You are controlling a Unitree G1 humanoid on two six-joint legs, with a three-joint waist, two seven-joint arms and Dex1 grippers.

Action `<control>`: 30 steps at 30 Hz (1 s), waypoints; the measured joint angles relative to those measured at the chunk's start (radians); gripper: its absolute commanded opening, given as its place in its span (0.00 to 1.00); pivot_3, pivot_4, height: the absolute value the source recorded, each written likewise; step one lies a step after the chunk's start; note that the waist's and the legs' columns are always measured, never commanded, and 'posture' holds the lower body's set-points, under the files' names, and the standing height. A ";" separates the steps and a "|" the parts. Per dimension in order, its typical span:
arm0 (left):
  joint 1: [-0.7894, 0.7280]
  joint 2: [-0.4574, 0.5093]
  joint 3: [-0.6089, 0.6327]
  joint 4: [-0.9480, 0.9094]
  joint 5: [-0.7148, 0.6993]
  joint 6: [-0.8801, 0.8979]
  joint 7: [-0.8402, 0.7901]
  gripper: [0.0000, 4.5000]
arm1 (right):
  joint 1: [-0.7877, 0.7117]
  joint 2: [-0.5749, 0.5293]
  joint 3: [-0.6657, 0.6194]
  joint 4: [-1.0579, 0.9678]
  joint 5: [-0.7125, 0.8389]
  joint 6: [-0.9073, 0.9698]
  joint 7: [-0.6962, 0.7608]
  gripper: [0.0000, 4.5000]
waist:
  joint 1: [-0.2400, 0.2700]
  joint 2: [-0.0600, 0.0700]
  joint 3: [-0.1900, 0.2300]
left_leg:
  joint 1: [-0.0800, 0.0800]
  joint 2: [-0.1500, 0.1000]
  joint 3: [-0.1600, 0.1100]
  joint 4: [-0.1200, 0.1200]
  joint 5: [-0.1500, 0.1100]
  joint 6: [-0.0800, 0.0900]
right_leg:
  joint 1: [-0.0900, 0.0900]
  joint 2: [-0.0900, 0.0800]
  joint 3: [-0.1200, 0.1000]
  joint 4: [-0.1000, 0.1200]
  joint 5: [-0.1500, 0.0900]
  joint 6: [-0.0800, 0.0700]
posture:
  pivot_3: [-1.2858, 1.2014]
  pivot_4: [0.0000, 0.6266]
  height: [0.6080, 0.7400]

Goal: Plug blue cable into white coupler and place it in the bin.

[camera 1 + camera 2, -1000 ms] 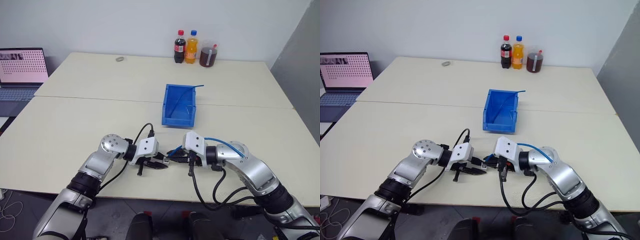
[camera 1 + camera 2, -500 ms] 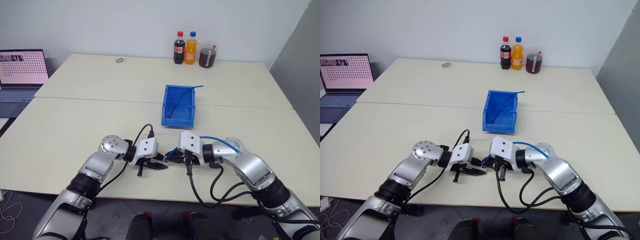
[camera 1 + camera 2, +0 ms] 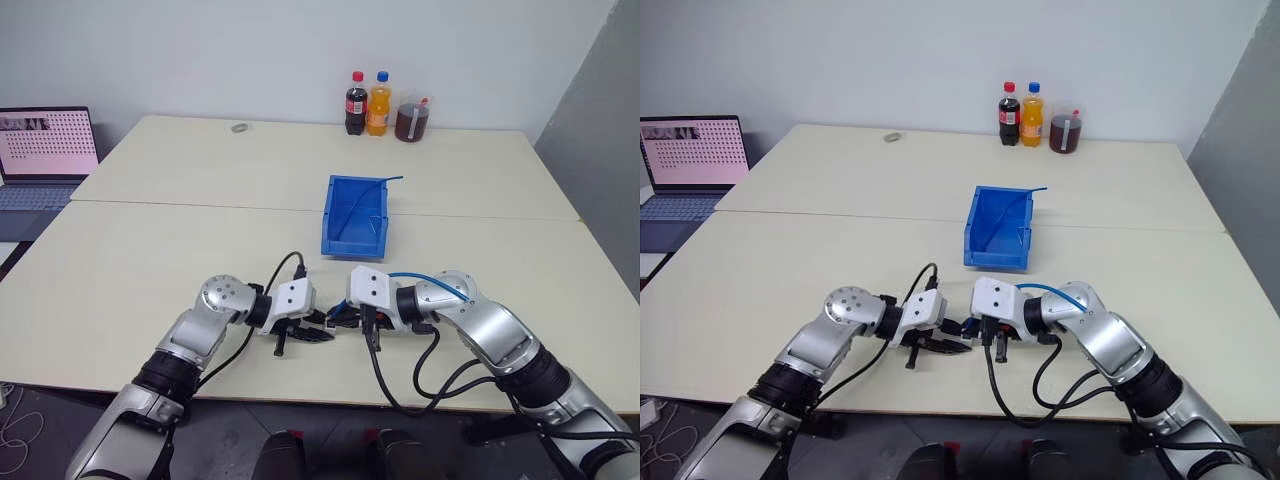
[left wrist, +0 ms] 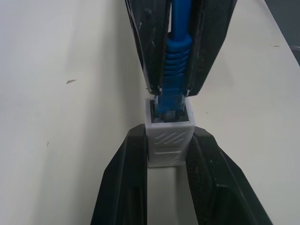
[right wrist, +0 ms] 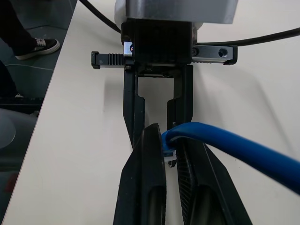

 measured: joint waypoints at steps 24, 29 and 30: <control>0.027 0.040 0.346 -0.430 -0.139 0.444 0.433 1.00 | -0.334 0.119 -0.448 0.279 0.210 0.135 -0.176 0.01 | -0.015 -0.002 0.021 | -0.004 0.000 0.000 -0.001 0.000 0.000 | -0.003 0.000 0.000 0.000 0.002 0.002 | 0.52 0.24 1.00; -0.038 0.012 0.329 -0.423 -0.140 0.463 0.472 1.00 | -0.500 0.169 -0.399 0.696 0.111 -0.014 -0.183 0.27 | -0.019 -0.002 0.022 | -0.009 0.000 0.000 -0.001 0.000 0.000 | -0.008 0.000 0.000 -0.001 0.004 -0.003 | 0.52 0.24 1.00; -0.039 0.012 0.326 -0.421 -0.140 0.463 0.471 1.00 | -0.525 0.168 -0.394 0.757 0.093 -0.042 -0.180 0.31 | -0.019 -0.002 0.022 | -0.011 0.000 0.000 -0.001 0.000 0.000 | -0.009 -0.001 0.000 -0.001 0.004 -0.003 | 0.52 0.24 1.00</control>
